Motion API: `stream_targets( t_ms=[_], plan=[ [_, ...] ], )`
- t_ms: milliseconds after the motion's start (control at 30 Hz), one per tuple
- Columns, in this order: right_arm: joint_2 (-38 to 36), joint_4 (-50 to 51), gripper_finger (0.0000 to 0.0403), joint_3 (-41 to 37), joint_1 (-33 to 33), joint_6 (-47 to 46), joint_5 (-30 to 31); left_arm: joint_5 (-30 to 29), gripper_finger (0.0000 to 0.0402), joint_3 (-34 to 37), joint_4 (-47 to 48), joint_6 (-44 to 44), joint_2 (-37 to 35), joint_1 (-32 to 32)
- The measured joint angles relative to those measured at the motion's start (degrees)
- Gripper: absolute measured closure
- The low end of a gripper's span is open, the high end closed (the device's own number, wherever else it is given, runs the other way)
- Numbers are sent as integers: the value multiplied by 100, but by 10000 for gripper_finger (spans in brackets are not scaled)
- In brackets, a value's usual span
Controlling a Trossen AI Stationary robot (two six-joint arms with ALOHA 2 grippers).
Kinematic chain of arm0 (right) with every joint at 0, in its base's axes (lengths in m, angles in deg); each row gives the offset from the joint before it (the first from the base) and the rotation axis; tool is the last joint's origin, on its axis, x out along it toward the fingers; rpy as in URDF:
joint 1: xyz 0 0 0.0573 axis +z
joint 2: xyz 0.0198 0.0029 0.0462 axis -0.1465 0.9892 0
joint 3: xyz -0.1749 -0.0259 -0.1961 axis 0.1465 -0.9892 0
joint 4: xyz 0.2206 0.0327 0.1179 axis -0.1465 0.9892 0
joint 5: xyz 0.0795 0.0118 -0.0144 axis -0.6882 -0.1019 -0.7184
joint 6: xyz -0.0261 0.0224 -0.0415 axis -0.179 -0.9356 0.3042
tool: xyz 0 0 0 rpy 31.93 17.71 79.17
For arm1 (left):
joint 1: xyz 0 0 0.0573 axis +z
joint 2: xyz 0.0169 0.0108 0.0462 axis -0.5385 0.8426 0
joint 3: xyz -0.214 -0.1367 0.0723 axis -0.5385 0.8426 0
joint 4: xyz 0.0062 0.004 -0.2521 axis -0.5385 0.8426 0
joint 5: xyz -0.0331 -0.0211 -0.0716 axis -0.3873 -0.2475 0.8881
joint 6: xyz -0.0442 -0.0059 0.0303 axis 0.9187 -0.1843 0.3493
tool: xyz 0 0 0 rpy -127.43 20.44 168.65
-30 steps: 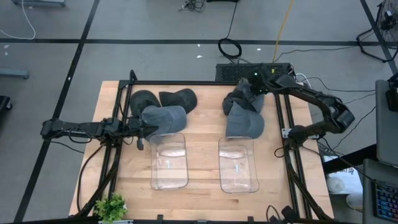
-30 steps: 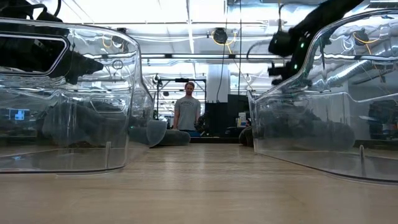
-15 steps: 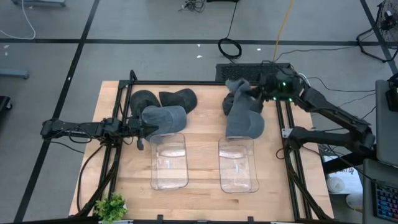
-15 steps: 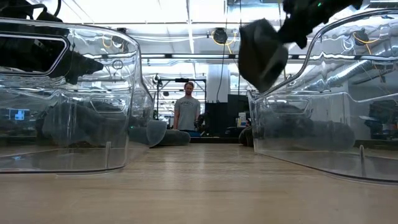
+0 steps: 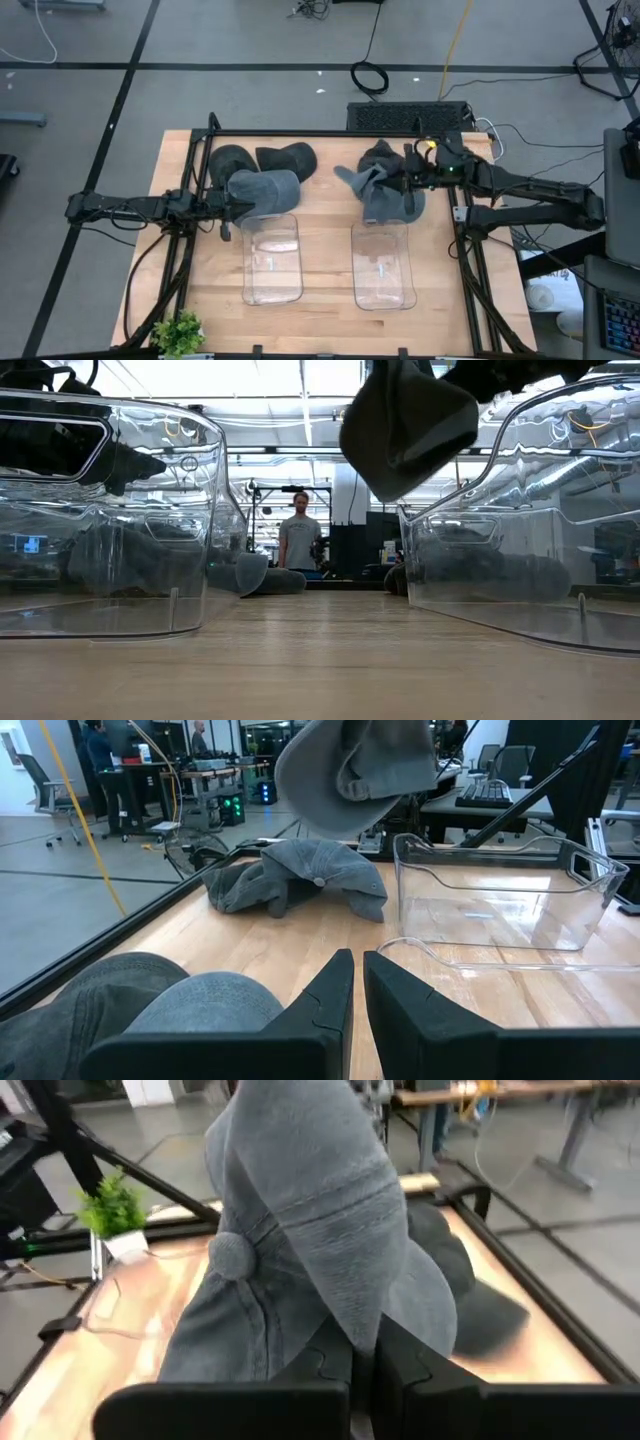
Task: Pick & Place hat
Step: Put the top gray cap into the left transparent bin
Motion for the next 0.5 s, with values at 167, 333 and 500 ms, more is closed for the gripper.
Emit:
stream_targets(
  t_ms=[167,333,500],
  plan=[
    [412,-763,403,0,763,325,242,-151,364,0,-249,-684,-2,11],
    [831,-1329,403,0,1194,526,235,-149,364,0,-851,-897,-4,11],
    [1148,-1643,403,0,1431,526,237,192,364,-2,-1564,256,-7,0]
  ],
)
